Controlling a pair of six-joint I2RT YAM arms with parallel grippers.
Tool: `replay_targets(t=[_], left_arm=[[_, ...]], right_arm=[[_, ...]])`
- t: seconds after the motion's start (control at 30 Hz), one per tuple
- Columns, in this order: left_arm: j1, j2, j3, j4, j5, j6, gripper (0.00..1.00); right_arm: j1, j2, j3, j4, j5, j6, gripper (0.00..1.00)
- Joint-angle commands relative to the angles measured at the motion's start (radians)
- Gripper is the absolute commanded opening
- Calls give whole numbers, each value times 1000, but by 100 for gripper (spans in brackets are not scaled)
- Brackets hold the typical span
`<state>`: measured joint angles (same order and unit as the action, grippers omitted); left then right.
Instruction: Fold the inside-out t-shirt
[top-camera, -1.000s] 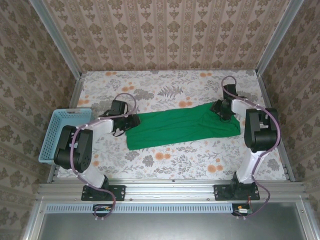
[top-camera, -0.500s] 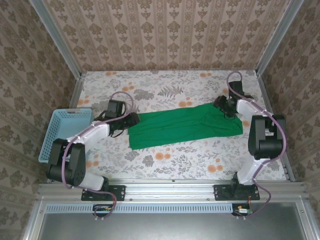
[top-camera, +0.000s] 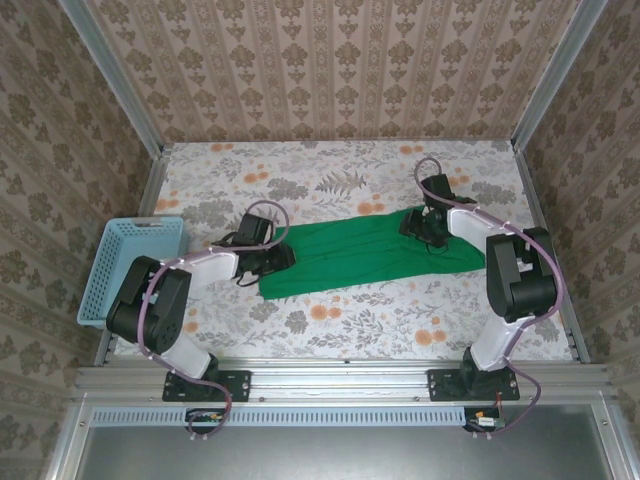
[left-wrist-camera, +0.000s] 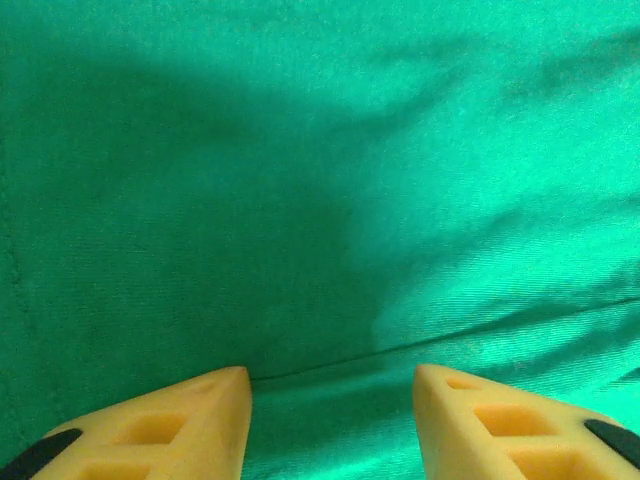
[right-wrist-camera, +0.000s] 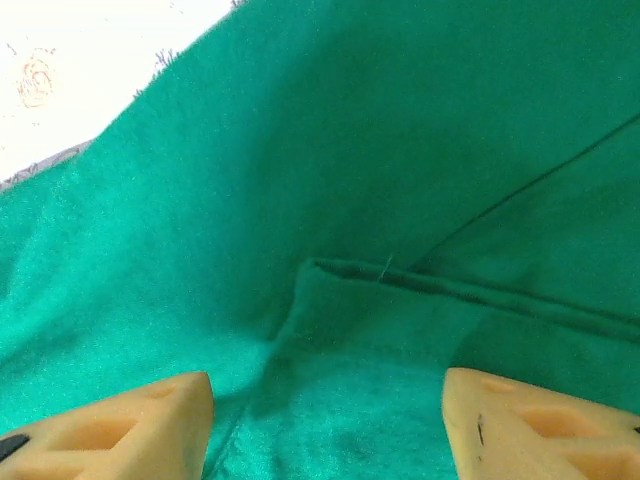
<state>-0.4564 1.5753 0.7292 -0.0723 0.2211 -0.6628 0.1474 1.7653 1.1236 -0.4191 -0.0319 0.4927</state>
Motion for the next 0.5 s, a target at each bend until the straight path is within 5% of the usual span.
replay_targets(t=[0.0, 0.23, 0.47], left_arm=[[-22, -16, -34, 15, 1, -23, 48], [-21, -36, -51, 17, -12, -26, 48], [-19, -48, -51, -6, -41, -18, 48]], right_arm=[[43, 31, 105, -105, 181, -74, 63], [69, 183, 237, -244, 285, -84, 54], [136, 121, 195, -299, 403, -79, 32]])
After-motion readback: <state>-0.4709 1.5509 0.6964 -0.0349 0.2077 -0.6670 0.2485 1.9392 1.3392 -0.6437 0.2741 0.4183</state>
